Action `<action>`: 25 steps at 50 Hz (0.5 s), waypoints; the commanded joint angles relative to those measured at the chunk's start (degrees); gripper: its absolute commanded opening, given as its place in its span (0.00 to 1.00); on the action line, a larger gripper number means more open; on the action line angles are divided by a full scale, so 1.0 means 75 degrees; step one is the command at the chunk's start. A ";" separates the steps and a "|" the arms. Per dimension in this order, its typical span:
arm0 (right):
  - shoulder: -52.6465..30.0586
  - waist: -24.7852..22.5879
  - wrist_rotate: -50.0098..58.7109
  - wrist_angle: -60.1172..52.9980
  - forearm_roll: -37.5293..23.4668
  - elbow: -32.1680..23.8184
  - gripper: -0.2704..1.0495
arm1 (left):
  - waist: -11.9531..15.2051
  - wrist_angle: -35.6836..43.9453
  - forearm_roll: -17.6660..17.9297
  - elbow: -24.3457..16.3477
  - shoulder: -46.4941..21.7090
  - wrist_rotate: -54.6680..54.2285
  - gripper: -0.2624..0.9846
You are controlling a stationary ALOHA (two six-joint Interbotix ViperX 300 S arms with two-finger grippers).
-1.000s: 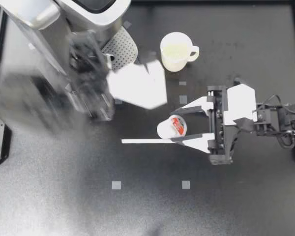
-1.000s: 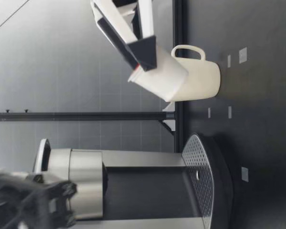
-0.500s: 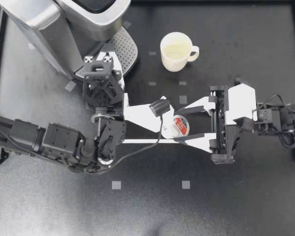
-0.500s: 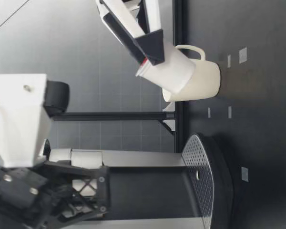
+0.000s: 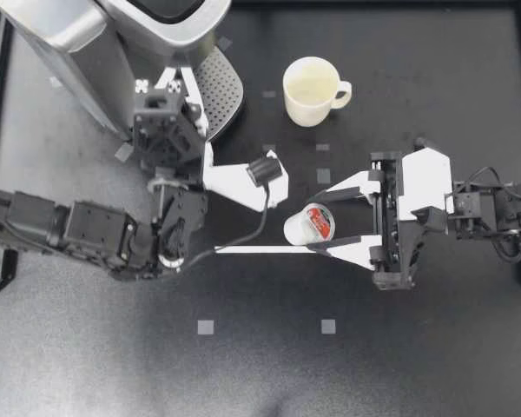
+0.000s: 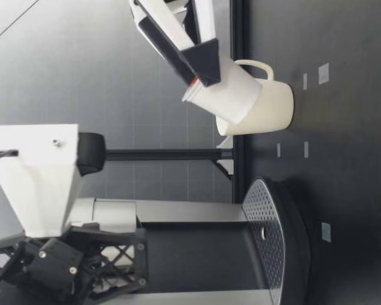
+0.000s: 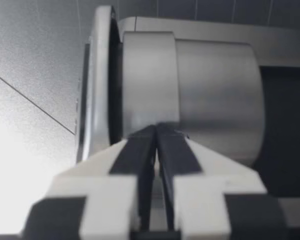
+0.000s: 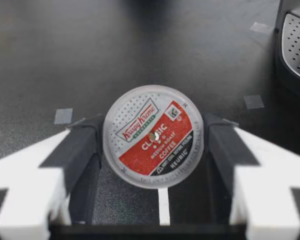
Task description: Place the coffee capsule inside the capsule container, then place the cup onto the center of the cup tray.
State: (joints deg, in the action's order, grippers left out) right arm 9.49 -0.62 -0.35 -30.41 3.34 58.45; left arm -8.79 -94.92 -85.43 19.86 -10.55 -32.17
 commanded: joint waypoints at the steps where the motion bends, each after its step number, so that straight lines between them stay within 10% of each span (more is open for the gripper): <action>1: 0.0070 0.0035 0.0012 -0.0023 0.0023 -0.0129 0.59 | 0.0059 0.0094 -0.0246 -0.0070 0.0305 -0.0023 0.30; 25: 0.0117 0.0035 0.0012 0.0059 0.0023 -0.0152 0.59 | 0.0457 0.0352 -0.0680 -0.0059 0.0445 0.0035 0.30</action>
State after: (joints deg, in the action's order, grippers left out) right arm 9.40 -0.62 -0.26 -29.79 3.34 58.45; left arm -6.94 -92.11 -89.38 20.04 -10.20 -31.82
